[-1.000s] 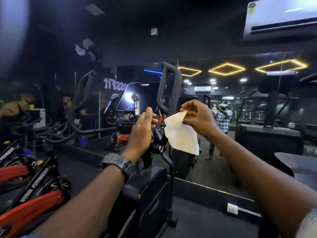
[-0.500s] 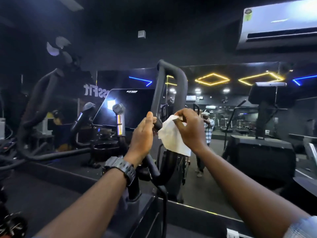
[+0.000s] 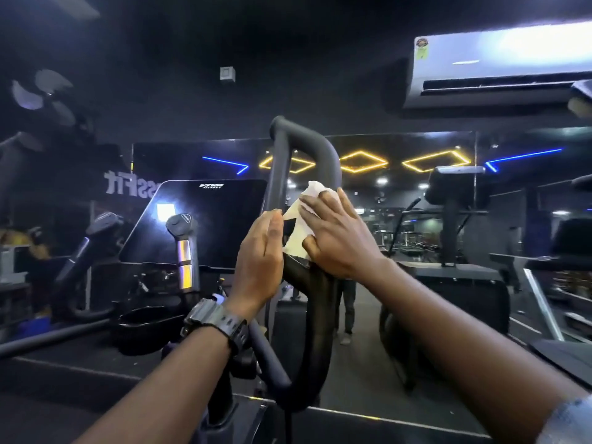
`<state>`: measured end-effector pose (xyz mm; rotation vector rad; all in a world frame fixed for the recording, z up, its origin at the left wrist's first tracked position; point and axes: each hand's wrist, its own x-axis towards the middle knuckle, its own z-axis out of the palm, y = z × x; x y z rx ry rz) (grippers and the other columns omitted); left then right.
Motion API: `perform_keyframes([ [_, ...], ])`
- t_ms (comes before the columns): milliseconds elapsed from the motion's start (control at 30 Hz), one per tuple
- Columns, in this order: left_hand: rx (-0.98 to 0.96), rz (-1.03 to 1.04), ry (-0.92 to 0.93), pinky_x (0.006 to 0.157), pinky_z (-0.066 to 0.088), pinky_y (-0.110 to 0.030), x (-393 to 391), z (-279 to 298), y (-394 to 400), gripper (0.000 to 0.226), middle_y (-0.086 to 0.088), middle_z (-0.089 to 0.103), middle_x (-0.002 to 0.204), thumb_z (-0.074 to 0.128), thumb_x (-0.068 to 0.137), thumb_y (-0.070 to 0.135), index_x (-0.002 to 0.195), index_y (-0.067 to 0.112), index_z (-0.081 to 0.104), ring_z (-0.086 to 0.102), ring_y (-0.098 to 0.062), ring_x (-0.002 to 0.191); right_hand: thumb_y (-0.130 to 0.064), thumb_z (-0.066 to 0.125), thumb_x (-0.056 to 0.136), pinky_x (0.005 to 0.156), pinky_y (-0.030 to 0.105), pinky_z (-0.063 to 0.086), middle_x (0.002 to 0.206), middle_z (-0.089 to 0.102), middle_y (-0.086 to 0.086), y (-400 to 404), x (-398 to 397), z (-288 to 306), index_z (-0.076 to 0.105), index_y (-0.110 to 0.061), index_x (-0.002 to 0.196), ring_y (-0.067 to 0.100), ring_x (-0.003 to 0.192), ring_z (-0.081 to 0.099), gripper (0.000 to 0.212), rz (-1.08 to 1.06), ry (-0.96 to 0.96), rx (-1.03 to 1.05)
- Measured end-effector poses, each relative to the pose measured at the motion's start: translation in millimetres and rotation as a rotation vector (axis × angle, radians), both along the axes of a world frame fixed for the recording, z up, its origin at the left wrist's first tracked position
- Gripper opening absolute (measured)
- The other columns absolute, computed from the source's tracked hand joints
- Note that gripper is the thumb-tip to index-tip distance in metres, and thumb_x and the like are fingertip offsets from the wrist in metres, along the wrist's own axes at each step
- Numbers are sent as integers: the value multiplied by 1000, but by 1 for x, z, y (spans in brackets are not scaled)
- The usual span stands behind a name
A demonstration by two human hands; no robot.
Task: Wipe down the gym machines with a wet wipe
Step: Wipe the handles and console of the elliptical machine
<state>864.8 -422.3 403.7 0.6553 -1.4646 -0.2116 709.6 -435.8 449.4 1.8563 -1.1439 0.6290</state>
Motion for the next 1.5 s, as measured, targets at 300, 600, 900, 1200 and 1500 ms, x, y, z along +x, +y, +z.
perform_keyframes([
  [300, -2, -115, -39, 95, 34, -6, 13, 0, -8, 62, 24, 58, 119, 28, 95, 58, 136, 21, 56, 49, 20, 112, -36, 35, 98, 111, 43, 36, 131, 60, 6, 17, 28, -102, 59, -16, 127, 26, 126, 51, 43, 146, -405, 10],
  [600, 34, -198, -52, 104, 42, -26, 22, 4, -12, 56, 12, 63, 128, 30, 101, 59, 134, 23, 58, 54, 7, 121, -50, 49, 95, 91, 43, 49, 135, 45, 10, -8, 26, 8, 49, -12, 126, 28, 126, 41, 49, 34, -580, -4],
  [900, 38, -206, -108, 118, 36, -36, 34, 10, -15, 72, 5, 56, 143, 30, 92, 63, 146, 19, 50, 48, -3, 134, -39, 48, 98, 104, 50, 39, 147, 33, 14, -42, 27, 81, 14, -41, 153, 41, 127, 43, 65, 62, -624, 58],
  [1200, 18, -127, -167, 88, 32, 1, 19, 47, -27, 17, 23, 58, 109, 41, 108, 34, 107, 41, 57, 48, 26, 98, -23, 37, 105, 98, 34, 38, 134, 58, 13, -59, 16, 116, 53, -9, 135, 33, 127, 49, 37, 318, -751, -58],
  [1500, -50, -21, -162, 118, 21, -24, -7, 109, -57, 49, -6, 40, 159, 37, 109, 31, 151, 6, 41, 32, -14, 147, -33, 38, 105, 77, 43, 53, 98, 68, 10, -24, -8, 25, 63, -17, 112, 23, 84, 64, 30, 407, -525, 9],
])
